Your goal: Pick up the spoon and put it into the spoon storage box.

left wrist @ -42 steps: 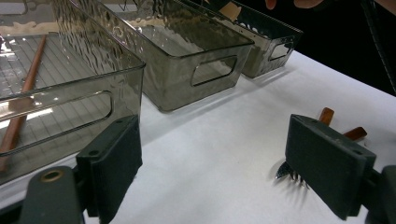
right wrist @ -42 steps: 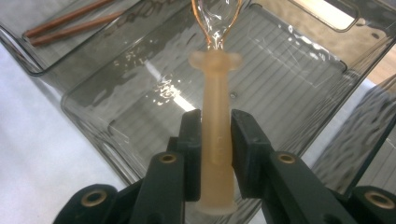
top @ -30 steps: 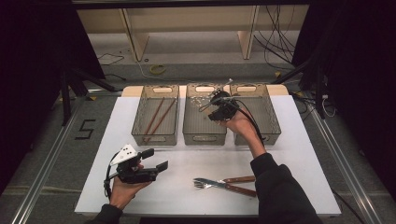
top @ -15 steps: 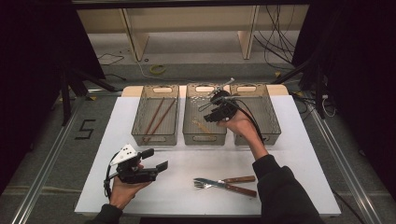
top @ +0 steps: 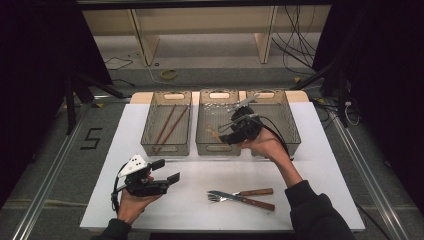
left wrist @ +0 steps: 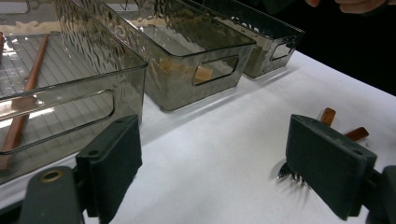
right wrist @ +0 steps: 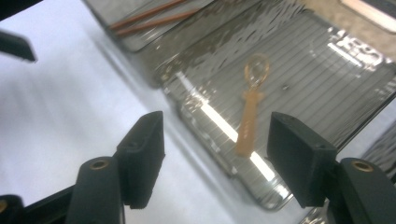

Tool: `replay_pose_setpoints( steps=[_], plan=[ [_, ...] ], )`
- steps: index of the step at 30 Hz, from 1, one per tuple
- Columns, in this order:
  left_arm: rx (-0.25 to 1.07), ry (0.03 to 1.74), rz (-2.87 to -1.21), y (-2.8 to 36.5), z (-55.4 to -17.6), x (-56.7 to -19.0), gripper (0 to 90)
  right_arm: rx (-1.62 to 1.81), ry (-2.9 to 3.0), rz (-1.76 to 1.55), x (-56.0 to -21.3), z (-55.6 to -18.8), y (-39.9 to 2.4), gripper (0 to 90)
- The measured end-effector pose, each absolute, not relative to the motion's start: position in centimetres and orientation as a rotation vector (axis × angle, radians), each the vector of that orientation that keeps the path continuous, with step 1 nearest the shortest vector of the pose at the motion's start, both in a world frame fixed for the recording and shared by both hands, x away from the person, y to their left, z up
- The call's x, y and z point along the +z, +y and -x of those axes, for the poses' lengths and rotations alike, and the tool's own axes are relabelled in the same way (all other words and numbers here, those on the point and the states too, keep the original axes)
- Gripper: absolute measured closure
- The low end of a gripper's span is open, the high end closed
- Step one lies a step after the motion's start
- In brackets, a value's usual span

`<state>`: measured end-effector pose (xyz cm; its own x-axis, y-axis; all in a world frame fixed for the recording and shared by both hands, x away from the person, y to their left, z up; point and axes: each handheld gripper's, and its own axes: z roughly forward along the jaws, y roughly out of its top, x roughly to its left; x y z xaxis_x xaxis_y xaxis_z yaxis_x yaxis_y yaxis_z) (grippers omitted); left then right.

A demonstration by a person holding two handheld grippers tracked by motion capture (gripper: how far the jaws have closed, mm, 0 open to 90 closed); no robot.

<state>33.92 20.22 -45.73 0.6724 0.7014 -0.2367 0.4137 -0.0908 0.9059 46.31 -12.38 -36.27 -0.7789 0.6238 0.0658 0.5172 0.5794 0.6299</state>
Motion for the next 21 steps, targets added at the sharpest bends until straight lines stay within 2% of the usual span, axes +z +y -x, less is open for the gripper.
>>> replay_pose_setpoints(
  steps=[21],
  plan=[
    [0.305,0.901,-1.718,20.1,-33.9,-45.7,17.6,0.994,2.663,-0.912,-37.5,-42.0,-14.5,31.7]
  ],
)
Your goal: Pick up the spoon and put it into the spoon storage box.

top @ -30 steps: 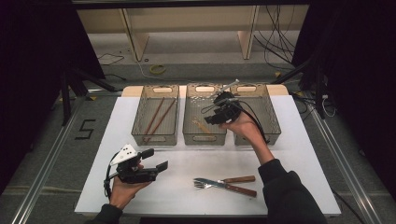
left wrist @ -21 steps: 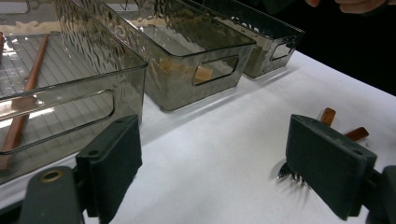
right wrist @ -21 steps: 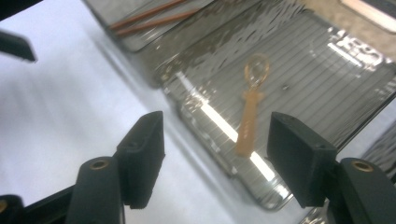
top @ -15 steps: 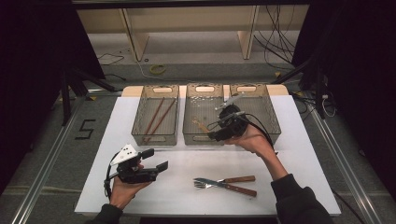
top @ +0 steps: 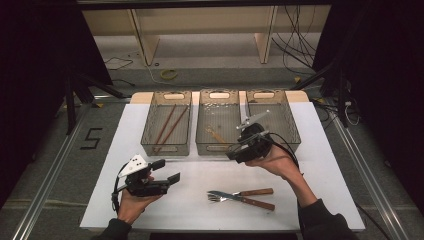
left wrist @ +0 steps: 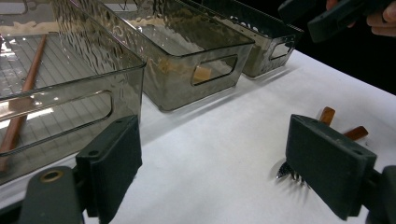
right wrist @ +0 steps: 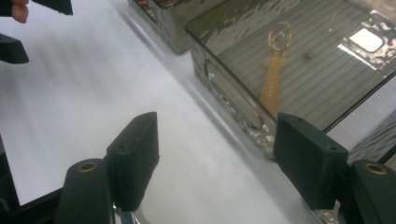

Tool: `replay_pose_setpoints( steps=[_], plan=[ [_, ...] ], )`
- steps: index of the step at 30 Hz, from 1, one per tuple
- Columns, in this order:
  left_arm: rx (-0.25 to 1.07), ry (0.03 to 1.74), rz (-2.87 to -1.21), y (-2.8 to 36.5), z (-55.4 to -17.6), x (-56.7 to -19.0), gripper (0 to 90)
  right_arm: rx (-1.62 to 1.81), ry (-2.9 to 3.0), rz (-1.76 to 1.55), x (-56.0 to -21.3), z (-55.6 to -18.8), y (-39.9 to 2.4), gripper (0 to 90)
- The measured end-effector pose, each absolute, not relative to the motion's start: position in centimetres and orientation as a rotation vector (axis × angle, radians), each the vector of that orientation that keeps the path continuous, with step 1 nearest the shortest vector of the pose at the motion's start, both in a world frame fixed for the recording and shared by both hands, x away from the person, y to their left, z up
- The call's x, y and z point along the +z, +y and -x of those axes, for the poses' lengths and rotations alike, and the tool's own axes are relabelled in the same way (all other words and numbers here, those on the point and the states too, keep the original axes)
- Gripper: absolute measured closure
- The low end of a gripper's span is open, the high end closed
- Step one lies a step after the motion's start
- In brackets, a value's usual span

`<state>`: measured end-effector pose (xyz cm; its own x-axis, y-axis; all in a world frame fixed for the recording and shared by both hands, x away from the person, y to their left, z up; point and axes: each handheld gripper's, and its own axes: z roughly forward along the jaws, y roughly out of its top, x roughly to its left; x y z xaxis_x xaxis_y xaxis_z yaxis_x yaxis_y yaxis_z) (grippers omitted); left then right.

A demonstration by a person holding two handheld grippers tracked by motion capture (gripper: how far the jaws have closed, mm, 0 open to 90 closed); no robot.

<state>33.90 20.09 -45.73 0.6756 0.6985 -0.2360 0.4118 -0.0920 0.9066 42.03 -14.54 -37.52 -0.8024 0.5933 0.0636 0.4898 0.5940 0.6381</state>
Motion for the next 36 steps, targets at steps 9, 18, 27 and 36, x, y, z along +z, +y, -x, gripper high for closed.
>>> replay_pose_setpoints(
  steps=[9,18,27,36],
  plan=[
    [0.307,0.901,-1.723,20.1,-33.9,-45.7,17.6,1.025,2.690,-0.919,-38.3,-40.2,-15.6,29.8],
    [0.306,0.900,-1.720,20.0,-34.0,-45.7,17.6,1.004,2.727,-0.901,-38.9,-38.9,-16.1,29.4],
    [0.308,0.898,-1.719,20.0,-33.9,-45.7,17.6,0.920,2.795,-0.887,-40.3,-37.9,-16.6,29.2],
    [0.310,0.899,-1.722,20.1,-33.9,-45.7,17.6,0.872,2.826,-0.875,-40.8,-36.9,-16.9,29.4]
  ],
)
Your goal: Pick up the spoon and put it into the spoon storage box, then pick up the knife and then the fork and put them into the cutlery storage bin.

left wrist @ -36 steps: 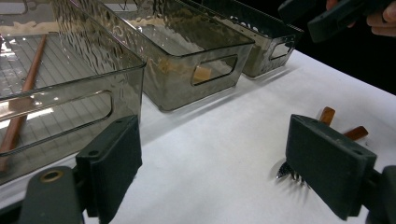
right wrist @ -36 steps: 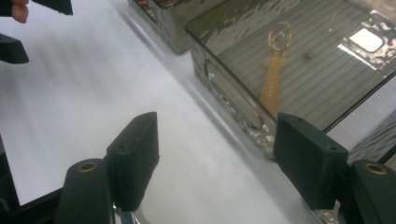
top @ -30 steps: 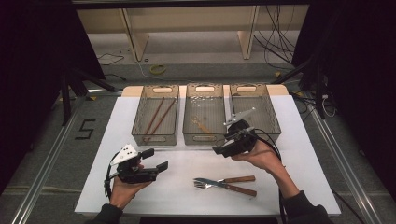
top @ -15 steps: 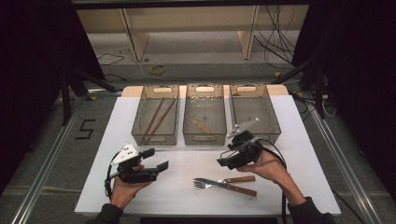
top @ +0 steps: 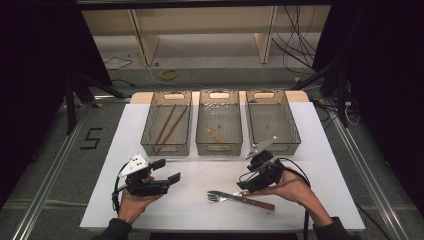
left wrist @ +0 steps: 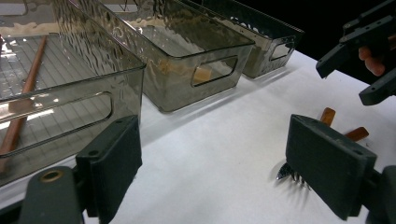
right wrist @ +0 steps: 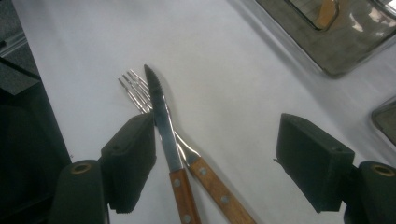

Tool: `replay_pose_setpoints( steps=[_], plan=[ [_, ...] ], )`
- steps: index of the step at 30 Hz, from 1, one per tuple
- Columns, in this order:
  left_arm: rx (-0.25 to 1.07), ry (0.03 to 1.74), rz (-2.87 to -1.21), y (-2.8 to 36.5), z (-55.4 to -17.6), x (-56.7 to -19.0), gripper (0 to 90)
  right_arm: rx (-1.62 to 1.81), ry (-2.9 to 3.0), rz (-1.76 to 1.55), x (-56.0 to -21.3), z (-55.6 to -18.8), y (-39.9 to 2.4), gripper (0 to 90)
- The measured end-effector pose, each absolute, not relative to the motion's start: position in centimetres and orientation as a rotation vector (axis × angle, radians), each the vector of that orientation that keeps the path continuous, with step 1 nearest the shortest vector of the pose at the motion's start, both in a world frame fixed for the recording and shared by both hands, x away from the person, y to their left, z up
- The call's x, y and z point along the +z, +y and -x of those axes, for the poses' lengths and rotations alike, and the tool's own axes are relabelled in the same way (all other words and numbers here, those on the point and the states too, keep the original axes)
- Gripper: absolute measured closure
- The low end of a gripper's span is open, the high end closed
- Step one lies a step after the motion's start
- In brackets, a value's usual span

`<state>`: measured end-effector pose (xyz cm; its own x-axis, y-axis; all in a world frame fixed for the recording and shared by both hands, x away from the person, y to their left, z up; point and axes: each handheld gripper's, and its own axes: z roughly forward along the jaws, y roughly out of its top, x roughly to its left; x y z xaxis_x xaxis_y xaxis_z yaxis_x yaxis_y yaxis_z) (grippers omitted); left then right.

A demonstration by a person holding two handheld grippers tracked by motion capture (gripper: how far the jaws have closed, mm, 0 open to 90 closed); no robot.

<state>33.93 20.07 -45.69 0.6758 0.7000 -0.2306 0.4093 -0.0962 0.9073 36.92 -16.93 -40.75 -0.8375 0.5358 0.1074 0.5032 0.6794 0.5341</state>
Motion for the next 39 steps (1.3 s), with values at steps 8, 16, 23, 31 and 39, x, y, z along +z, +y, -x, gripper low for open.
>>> replay_pose_setpoints(
  steps=[8,16,23,31,39],
  plan=[
    [0.309,0.899,-1.722,20.0,-33.9,-45.7,17.5,0.861,2.835,-0.868,-41.1,-36.3,-17.2,29.0],
    [0.306,0.899,-1.721,20.0,-33.9,-45.7,17.6,0.842,2.856,-0.872,-41.6,-35.8,-17.2,28.7],
    [0.306,0.900,-1.721,20.0,-33.9,-45.7,17.6,0.823,2.872,-0.871,-41.9,-35.5,-17.5,29.4],
    [0.308,0.899,-1.721,20.0,-33.9,-45.7,17.6,0.790,2.908,-0.840,-42.3,-34.9,-17.6,34.2],
    [0.302,0.889,-1.723,19.9,-33.9,-45.7,17.6,0.727,2.957,-0.806,-42.9,-34.3,-17.5,42.9]
  ],
)
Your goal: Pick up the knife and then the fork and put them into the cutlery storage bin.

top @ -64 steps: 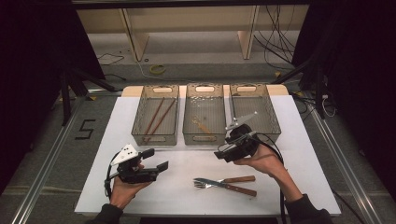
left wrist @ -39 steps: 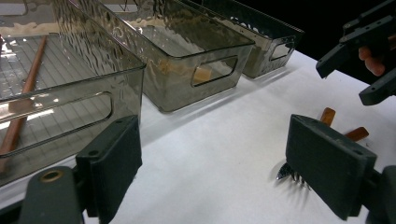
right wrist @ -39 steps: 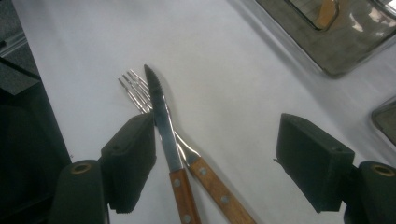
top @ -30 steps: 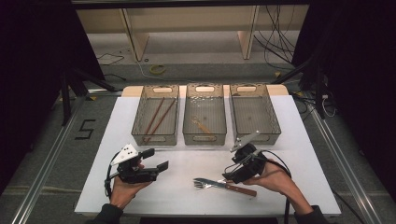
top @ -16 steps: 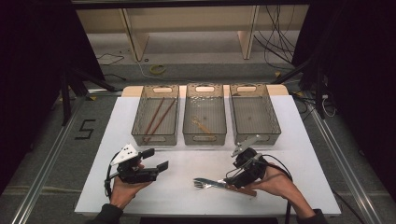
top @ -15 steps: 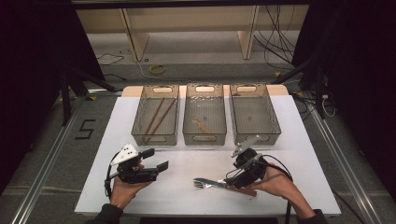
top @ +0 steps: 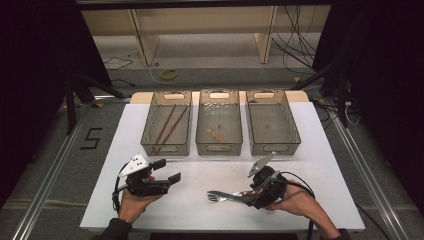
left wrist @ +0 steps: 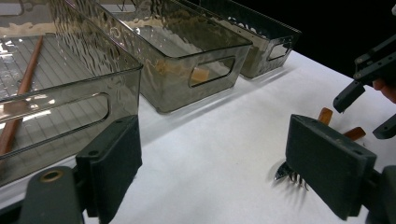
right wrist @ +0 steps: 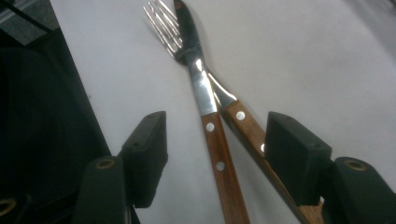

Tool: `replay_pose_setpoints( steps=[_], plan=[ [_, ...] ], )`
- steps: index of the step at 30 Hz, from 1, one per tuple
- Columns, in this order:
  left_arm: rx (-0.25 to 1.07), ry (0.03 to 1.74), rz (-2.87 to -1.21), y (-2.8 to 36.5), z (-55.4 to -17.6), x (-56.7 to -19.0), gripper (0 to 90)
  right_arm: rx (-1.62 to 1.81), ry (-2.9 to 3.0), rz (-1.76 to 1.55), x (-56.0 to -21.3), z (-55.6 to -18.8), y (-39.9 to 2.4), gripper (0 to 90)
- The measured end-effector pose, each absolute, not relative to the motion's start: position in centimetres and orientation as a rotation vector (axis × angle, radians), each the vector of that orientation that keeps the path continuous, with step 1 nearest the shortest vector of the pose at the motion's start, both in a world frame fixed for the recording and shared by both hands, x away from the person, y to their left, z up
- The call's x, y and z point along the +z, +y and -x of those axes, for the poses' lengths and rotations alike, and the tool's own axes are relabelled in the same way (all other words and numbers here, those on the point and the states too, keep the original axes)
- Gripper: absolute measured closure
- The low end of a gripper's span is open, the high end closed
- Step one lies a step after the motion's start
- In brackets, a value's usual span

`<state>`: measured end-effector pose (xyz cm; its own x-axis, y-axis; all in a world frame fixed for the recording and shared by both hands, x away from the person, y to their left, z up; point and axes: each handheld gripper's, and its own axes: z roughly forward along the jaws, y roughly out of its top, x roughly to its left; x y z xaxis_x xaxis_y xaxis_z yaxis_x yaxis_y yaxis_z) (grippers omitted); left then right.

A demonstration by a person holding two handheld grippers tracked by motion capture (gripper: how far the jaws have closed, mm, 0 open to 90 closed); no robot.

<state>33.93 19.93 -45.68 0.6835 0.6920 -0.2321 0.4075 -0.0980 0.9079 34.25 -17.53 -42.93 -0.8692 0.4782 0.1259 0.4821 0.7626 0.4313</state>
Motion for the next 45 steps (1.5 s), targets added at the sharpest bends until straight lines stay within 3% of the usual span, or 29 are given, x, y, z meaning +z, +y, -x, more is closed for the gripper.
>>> replay_pose_setpoints(
  steps=[16,45],
  plan=[
    [0.309,0.884,-1.725,20.0,-33.8,-45.7,17.5,-0.525,-3.032,0.717,-44.6,-34.0,-16.7,60.9],
    [0.306,0.883,-1.731,19.9,-33.8,-45.8,17.5,-0.378,-3.125,0.622,-45.8,-34.0,-15.8,73.7]
  ],
)
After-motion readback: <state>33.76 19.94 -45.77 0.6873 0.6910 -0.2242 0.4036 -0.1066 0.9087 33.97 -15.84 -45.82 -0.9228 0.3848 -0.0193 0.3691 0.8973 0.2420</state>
